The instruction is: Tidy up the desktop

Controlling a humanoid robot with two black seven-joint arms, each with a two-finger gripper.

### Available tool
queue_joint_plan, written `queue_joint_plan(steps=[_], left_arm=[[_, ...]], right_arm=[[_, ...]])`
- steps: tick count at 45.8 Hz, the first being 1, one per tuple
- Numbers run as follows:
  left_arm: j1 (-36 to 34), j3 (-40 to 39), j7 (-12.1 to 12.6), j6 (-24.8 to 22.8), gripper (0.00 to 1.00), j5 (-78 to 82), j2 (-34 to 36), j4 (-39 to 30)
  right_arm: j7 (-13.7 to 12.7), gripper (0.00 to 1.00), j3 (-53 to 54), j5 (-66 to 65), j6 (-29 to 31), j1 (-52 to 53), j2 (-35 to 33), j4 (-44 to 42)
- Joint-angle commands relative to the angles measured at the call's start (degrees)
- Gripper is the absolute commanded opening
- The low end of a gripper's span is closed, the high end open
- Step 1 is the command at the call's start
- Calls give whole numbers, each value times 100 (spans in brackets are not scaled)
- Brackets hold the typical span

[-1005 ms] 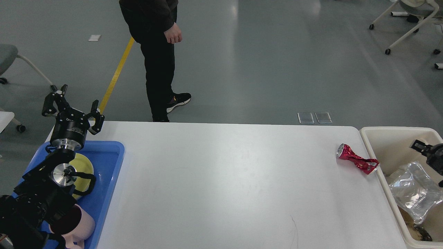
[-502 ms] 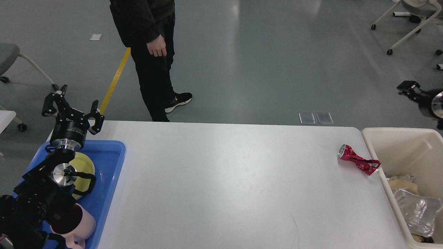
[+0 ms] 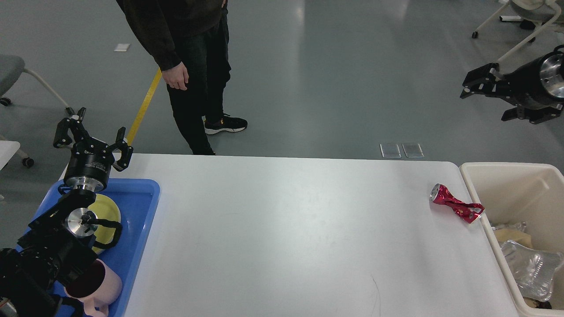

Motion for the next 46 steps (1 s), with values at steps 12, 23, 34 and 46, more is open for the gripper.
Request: queue_joint_plan(steps=[12,23,34,46], left_arm=[[0,0,-1,0,96,5,0,1],[0,0,-1,0,96,-4,0,1],[0,0,-1,0,96,5,0,1],[0,0,-1,0,96,5,0,1]], right_arm=[[-8,100,1535,1492,-1461,-3177,39,-1031],[-8,100,3135,2927,-3045,-5033,435,-2165],[-17,100,4568,3480,-3089,-5781,882,-3070],[-44,100,4894,3753,-3151,-6176,1638,-4063]])
